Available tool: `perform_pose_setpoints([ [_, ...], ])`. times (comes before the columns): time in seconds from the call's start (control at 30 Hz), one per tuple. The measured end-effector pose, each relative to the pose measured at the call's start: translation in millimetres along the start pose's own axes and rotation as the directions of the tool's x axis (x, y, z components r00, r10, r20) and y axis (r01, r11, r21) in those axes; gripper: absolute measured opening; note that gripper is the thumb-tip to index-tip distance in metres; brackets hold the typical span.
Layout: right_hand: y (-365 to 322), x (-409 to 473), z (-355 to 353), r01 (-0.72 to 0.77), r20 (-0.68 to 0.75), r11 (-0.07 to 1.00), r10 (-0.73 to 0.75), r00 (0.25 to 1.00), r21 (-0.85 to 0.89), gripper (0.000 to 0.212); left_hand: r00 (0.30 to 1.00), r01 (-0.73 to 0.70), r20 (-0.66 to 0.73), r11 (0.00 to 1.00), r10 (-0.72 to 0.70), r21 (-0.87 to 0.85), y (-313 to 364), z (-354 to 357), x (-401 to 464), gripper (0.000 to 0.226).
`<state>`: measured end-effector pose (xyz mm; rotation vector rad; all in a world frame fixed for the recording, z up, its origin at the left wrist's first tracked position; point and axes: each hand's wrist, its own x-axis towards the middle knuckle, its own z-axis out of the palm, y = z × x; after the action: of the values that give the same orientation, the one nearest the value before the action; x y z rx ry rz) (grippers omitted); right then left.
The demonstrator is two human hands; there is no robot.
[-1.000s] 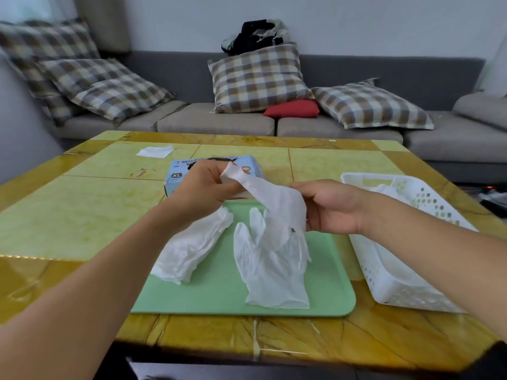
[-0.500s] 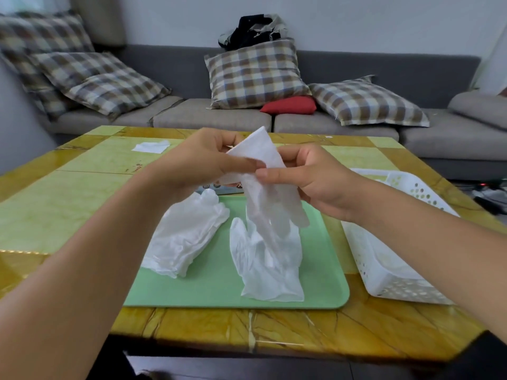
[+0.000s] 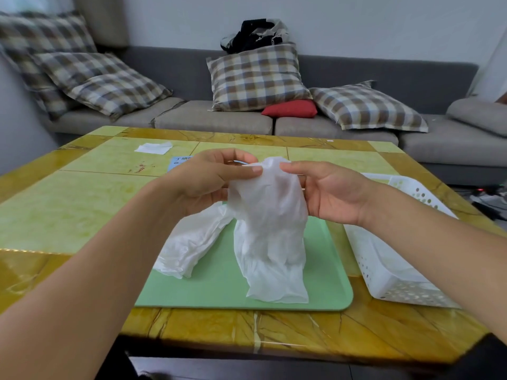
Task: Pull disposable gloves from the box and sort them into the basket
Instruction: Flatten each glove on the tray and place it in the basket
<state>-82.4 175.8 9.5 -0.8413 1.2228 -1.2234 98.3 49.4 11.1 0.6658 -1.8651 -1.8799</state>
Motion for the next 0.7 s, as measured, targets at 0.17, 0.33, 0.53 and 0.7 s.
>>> perform_pose_setpoints([
  [0.17,0,-1,5,0.025,0.083,1.000,-0.025,0.996,-0.005,0.039,0.993,0.071,0.097,0.997,-0.072,0.010,9,0,-7,0.053],
  [0.33,-1,-2,7,0.005,0.108,0.997,-0.014,0.994,0.082,0.038,0.940,0.249,0.222,0.966,-0.260,0.075,5,1,-13,0.053],
  [0.53,8,7,-1,-0.114,0.071,0.993,0.114,0.991,-0.003,0.044,0.918,0.351,0.123,0.917,-0.377,0.191,-10,0,-3,0.045],
  [0.7,24,30,-9,-0.261,-0.098,0.951,0.247,0.964,-0.166,0.014,0.921,0.388,-0.065,0.884,-0.385,0.262,-32,9,19,0.023],
])
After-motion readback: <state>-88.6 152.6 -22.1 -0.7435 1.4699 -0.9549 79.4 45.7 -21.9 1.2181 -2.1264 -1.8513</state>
